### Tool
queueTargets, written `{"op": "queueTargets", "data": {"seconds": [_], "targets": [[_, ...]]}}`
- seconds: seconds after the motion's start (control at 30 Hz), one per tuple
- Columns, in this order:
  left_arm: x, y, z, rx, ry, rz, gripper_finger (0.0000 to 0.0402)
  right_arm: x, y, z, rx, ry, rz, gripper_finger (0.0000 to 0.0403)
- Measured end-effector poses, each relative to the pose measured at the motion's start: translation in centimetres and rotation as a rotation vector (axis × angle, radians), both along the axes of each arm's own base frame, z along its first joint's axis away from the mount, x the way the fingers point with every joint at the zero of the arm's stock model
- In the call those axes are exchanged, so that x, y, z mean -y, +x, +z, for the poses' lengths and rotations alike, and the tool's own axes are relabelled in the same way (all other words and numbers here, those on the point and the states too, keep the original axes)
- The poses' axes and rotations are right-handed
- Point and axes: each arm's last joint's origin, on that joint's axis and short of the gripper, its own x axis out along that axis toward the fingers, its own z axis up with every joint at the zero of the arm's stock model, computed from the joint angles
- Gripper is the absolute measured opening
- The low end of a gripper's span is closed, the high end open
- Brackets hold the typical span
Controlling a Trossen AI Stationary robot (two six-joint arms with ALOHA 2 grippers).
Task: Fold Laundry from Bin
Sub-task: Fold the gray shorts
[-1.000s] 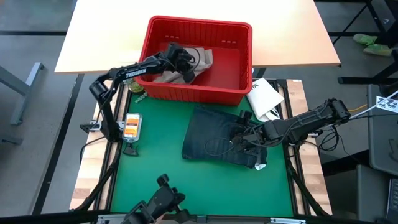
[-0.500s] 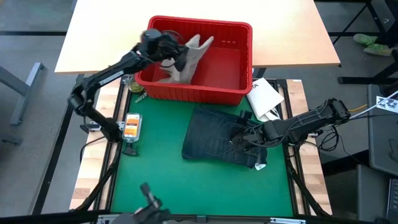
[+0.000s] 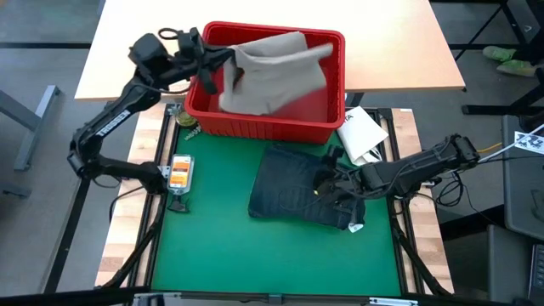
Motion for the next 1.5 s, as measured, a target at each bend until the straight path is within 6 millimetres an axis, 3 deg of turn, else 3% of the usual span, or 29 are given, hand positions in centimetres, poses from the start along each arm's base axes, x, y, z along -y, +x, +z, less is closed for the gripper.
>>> {"op": "queueTargets", "data": {"seconds": [0.23, 0.4, 0.67, 1.0, 1.5], "targets": [[1.4, -0.7, 0.8, 0.033, -0.003, -0.044, 0.0000, -0.1, 0.7, 5.3, 0.042, -0.148, 0.073, 0.0225], [1.8, -0.3, 0.8, 0.031, -0.007, -0.068, 0.0000, 0.0, 0.7, 7.7, 0.061, -0.207, 0.103, 0.0225], [2.4, 0.2, 0.8, 0.031, -0.005, -0.101, 0.0000, 0.2, 0.5, 7.7, 0.097, -0.180, 0.032, 0.0225], [2.4, 0.2, 0.6, 0.020, -0.016, -0.100, 0.0000, 3.1, 0.0, 6.9, 0.059, -0.149, -0.161, 0.0225], [2.4, 0.3, 0.2, -0.012, -0.044, -0.099, 0.0000, 2.7, 1.4, 8.7, 0.168, -0.193, -0.041, 0.0225]]}}
